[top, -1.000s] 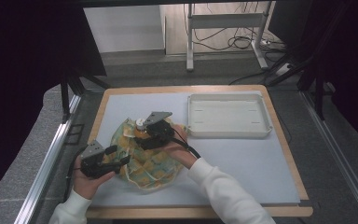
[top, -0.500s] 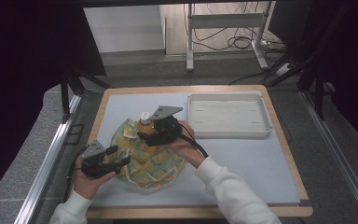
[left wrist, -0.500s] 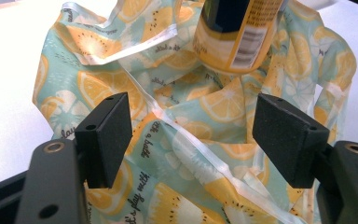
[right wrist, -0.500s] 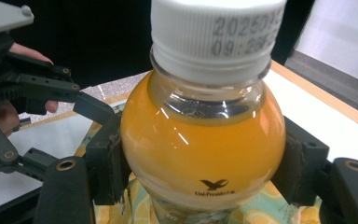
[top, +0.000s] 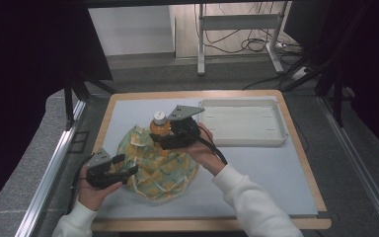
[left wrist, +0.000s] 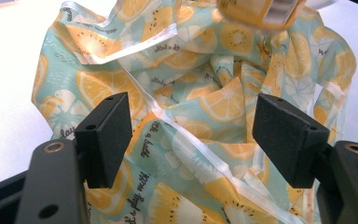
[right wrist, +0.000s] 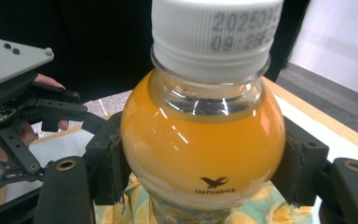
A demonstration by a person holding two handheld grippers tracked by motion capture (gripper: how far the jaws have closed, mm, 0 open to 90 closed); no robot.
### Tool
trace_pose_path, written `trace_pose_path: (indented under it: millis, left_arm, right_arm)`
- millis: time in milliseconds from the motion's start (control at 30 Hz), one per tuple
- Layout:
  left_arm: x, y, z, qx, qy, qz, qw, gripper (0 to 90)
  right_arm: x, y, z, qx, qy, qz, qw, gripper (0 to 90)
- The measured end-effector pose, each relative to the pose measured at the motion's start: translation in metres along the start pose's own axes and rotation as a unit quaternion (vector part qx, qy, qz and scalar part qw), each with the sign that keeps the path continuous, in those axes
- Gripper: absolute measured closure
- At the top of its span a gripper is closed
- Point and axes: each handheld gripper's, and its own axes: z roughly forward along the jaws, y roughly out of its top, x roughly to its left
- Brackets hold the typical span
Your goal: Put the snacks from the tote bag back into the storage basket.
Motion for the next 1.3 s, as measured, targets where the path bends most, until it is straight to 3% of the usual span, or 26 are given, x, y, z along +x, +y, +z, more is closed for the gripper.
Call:
trace_pose_path:
  millis: [767, 1300]
  left_arm:
    - [0.002, -0.001, 0.001, 0.001, 0.000, -0.008, 1.0000, 29.0]
    - [0.002, -0.001, 0.000, 0.002, 0.000, -0.008, 1.0000, 29.0]
  right_arm:
    - [-0.025, 0.011, -0.045, -0.024, -0.025, 0.009, 0.9993, 30.4]
    - [-0.052, 0.006, -0.067, -0.028, -0.063, 0.028, 0.9972, 30.4]
